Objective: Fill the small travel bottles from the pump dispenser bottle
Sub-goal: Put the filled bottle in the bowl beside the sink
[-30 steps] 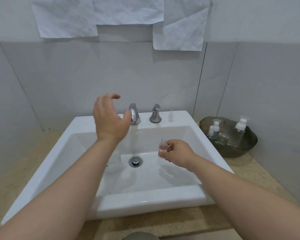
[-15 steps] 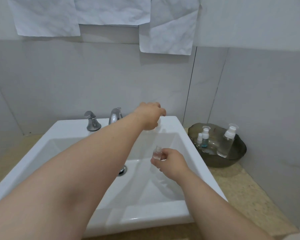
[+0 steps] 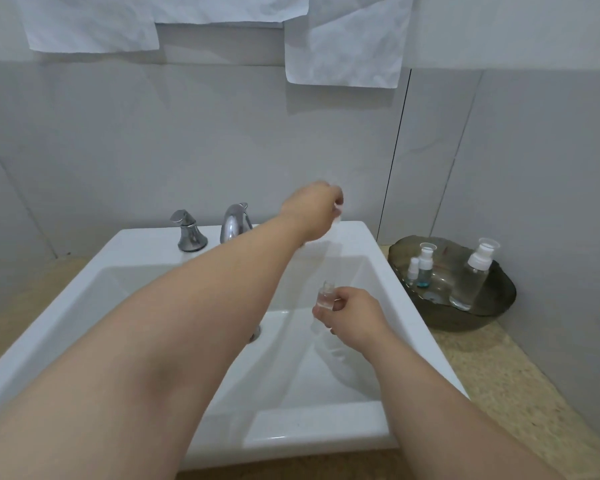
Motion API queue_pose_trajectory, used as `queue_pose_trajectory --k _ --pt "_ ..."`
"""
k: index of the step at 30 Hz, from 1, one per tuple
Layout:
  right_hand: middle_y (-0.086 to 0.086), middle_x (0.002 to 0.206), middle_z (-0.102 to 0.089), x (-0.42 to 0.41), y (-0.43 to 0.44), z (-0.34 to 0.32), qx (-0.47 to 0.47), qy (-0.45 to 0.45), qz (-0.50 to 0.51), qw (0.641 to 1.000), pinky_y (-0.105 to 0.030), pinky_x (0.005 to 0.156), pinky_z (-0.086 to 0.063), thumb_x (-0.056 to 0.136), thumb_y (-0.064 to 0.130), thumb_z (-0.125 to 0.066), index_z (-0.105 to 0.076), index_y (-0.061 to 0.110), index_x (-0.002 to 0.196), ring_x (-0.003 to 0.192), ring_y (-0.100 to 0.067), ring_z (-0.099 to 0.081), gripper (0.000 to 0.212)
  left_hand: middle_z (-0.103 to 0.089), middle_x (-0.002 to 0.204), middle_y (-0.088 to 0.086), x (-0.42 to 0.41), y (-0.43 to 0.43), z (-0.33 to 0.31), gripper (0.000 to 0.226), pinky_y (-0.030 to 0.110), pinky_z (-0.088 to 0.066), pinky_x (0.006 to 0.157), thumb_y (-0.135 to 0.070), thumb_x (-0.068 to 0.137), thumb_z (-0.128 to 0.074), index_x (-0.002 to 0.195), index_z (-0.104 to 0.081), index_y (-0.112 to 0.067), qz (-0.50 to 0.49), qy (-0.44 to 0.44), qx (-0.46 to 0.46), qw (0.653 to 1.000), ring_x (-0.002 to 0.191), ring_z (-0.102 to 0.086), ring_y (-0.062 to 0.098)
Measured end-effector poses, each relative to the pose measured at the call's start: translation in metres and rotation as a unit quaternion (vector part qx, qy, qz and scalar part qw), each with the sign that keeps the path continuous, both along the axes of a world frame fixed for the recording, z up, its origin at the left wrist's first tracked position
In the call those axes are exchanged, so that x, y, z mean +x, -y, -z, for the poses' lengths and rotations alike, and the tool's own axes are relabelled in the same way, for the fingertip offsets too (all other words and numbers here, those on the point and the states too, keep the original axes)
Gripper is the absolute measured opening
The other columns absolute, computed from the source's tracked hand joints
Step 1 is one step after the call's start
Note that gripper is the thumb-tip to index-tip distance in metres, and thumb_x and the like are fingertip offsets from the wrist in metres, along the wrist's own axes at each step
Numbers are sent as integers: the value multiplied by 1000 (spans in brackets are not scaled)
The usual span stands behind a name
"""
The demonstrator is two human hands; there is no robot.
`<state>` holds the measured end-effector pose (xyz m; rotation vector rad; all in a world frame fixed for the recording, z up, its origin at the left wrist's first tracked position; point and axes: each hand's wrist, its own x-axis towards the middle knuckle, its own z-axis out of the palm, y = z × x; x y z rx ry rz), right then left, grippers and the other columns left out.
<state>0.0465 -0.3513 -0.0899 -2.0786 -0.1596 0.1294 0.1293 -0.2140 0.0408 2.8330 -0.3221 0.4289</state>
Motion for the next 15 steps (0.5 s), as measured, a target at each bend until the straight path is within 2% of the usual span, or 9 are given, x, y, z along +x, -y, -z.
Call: queue_pose_trajectory --k 3,5,7,9,10,12,15 --pt "1 82 -64 0 0 1 -5 3 2 1000 -36 83 -56 88 30 -78 -64 31 93 86 -26 -71 15 -62 115 5 -26 -2 -13 27 26 -40 93 -19 103 -55 126 -69 -15 13 104 -161 981 111 -59 21" --pt "2 83 -62 -2 -1 0 -8 1 3 1000 -33 81 -55 89 30 -78 -63 32 95 82 -23 -68 16 -64 100 -3 -53 -4 -15 28 23 -41 87 -14 98 -57 121 -71 -20 16 121 -272 955 103 -61 17" --pt "4 81 -59 -3 -1 -2 -15 0 5 1000 -31 78 -53 89 29 -77 -63 31 96 80 -21 -66 16 -63 91 -6 -82 -8 -12 33 28 -52 81 -10 94 -55 119 -70 -26 28 83 -430 899 89 -69 17" --pt "5 80 -57 -4 -1 -3 -25 5 9 1000 -28 73 -51 89 28 -77 -65 27 98 76 -18 -62 16 -65 94 -7 -104 -12 1 37 28 -54 74 -5 100 -52 126 -68 -25 38 35 -536 843 74 -68 14" --pt "6 81 -57 -5 -1 -4 -35 8 9 999 -23 67 -49 89 29 -77 -67 25 101 75 -16 -60 16 -67 98 -8 -112 -13 12 39 29 -54 76 -3 103 -50 130 -67 -24 42 11 -552 833 72 -66 13" --pt "6 87 -58 -8 -1 -5 -58 17 11 998 -15 60 -41 90 31 -77 -69 22 106 78 -14 -57 21 -73 100 -12 -125 -15 40 40 34 -55 84 -4 105 -49 131 -66 -31 47 -34 -542 838 74 -63 14" --pt "7 89 -59 -10 -1 -5 -75 23 12 997 -15 63 -40 89 33 -77 -70 19 110 83 -14 -58 26 -73 87 -3 -135 -19 73 39 43 -54 96 -8 108 -49 121 -68 -39 29 -87 -555 827 77 -61 15"
